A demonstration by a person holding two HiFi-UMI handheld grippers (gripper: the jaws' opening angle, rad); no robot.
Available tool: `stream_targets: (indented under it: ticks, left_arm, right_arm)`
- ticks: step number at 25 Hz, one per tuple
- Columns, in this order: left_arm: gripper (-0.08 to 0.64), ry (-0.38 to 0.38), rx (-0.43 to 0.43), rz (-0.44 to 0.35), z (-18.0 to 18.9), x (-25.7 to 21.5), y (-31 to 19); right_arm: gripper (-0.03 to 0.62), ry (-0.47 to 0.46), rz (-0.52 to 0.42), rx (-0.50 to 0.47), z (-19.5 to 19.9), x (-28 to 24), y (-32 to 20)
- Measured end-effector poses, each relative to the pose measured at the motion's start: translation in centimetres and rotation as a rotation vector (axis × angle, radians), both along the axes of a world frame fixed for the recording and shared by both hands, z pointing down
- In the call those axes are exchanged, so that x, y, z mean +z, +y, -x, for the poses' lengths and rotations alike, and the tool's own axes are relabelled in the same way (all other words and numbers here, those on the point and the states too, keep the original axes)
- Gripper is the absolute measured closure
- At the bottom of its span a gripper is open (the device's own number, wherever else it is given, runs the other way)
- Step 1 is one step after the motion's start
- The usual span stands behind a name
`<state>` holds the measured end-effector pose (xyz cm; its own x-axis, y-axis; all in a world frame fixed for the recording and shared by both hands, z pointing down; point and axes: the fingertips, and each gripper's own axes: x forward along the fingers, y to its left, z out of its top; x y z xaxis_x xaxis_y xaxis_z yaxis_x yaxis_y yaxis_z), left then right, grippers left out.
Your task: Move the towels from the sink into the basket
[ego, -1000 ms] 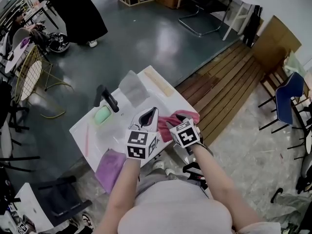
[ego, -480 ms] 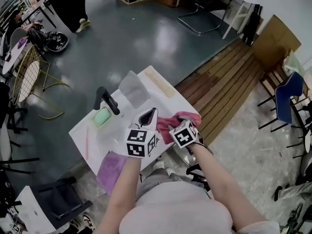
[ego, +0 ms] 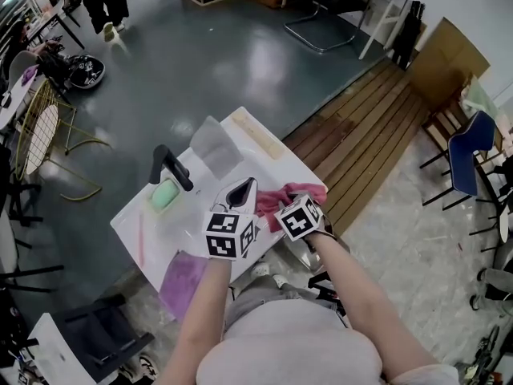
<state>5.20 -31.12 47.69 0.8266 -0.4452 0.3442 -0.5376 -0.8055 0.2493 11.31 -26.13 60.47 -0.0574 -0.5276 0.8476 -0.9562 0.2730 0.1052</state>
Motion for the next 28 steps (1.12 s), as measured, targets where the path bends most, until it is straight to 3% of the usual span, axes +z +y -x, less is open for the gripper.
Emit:
stream_targets:
  ticks: [12, 24, 28]
  left_arm:
    - [0.557, -0.001, 0.031, 0.014, 0.0, 0.2, 0.5]
    - [0.557, -0.007, 0.038, 0.010, -0.1, 0.0, 2.1]
    - [0.557, -0.003, 0.037, 0.001, -0.4, -0.7, 3.2]
  right_arm:
    - [0.522, 0.001, 0.005, 0.033, -0.2, -0.5, 0.2]
    - [0.522, -0.071, -0.105, 0.083, -0.3, -4.2, 1.2]
    - [0.522, -0.137, -0.144, 0.111, 0.0, -5.9, 2.2]
